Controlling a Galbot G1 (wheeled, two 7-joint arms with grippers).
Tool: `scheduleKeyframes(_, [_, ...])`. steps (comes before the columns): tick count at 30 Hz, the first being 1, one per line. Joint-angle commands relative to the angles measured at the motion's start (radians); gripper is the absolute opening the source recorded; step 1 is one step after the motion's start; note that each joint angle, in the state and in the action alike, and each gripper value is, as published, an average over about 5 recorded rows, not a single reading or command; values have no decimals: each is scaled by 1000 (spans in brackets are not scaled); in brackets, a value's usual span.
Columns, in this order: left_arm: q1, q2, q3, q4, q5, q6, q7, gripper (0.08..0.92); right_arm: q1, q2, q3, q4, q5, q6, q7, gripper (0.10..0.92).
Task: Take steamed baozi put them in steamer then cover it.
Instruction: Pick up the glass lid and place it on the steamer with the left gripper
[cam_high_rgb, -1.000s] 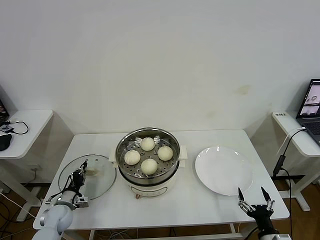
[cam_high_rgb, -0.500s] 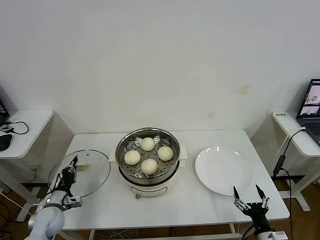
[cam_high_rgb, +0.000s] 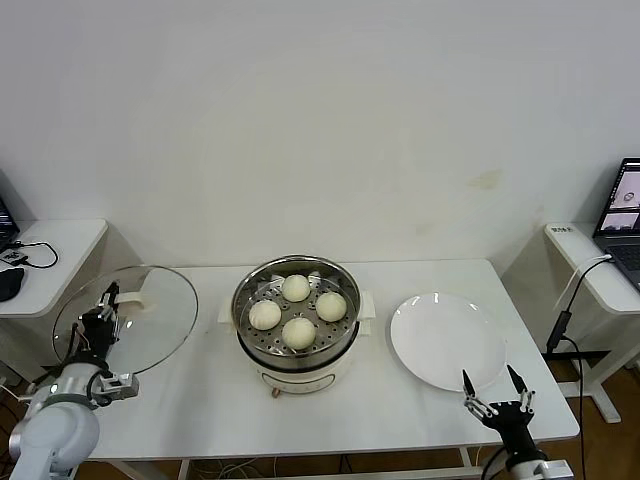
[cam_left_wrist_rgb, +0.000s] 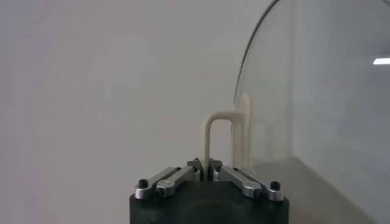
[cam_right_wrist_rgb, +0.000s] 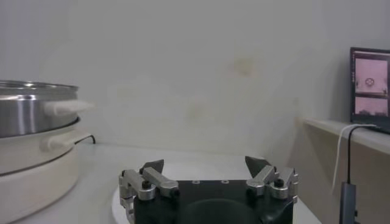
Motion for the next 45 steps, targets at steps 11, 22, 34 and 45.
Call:
scheduleKeyframes(11, [-202, -15, 450, -183, 3, 205, 139, 140, -31, 33, -36, 50, -156, -6, 39, 823])
scheduleKeyframes(22, [-319, -208, 558, -108, 290, 221, 239, 140, -17, 48, -71, 30, -189, -10, 39, 823])
scheduleKeyframes(34, [-397, -397, 617, -8, 404, 231, 286, 140, -8, 51, -85, 0, -219, 0, 41, 823])
scheduleKeyframes(45, [-379, -456, 630, 64, 441, 229, 279, 140, -9, 41, -84, -2, -215, 2, 40, 823])
